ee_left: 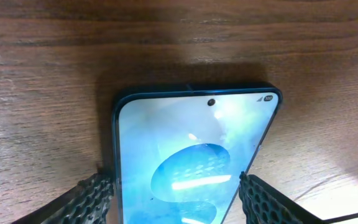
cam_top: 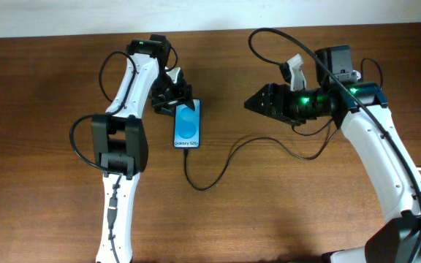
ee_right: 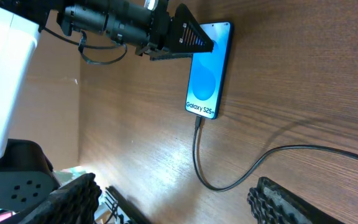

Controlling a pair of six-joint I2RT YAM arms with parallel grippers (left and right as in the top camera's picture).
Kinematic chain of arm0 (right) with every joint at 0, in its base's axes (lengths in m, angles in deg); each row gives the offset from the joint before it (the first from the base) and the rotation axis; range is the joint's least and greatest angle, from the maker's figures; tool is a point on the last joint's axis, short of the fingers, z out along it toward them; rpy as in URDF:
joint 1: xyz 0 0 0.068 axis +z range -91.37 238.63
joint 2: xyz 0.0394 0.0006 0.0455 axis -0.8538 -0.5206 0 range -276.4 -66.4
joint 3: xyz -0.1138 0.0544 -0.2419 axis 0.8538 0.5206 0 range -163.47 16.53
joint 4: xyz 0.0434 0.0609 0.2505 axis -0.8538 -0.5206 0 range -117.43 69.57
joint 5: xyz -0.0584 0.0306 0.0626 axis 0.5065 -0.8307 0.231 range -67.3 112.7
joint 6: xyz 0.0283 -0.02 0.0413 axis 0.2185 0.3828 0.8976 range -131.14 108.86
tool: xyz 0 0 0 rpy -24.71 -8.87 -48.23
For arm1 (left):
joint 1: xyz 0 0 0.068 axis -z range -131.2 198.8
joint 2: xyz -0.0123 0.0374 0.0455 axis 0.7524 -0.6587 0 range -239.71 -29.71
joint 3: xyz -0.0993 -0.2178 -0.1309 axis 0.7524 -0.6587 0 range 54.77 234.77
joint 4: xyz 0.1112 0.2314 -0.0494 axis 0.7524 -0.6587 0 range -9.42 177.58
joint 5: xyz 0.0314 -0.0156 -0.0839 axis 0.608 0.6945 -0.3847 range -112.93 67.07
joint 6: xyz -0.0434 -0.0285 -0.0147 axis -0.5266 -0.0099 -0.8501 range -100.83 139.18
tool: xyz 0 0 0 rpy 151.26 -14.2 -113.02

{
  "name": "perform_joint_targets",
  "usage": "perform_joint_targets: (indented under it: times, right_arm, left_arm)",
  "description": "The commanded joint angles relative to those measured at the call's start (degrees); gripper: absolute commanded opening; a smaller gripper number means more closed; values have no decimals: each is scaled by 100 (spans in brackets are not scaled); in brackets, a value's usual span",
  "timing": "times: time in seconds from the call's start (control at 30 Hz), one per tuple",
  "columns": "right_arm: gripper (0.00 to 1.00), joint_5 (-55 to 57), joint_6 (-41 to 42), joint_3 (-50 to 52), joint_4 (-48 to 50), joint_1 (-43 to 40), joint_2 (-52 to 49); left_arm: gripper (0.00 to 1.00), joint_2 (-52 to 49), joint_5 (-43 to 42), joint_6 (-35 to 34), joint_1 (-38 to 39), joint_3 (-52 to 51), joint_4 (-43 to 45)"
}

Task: Plug charger to phone and switch on socket
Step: 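Lower the phone with the left gripper and lay it flat on the table, then open the left gripper and raise both arms away from the phone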

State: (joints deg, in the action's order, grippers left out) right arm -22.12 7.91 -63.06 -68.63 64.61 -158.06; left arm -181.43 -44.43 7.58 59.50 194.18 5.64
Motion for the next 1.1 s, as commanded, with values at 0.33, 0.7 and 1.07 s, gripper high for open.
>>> perform_joint_targets:
  times: [0.33,0.7,1.07]
  right_arm:
    - [98,951,-81,-24,-98,-28,549]
    - [98,2330,-608,-24,-708,-28,2251]
    - [98,3512,-686,-24,-1182,-28,2828]
  left_arm:
    - [73,1119,955,50,-236,1547,-846]
    - [75,2931,1377,52,-236,1766,-1097]
    - [99,3888,1751,52,-236,1766,-1141]
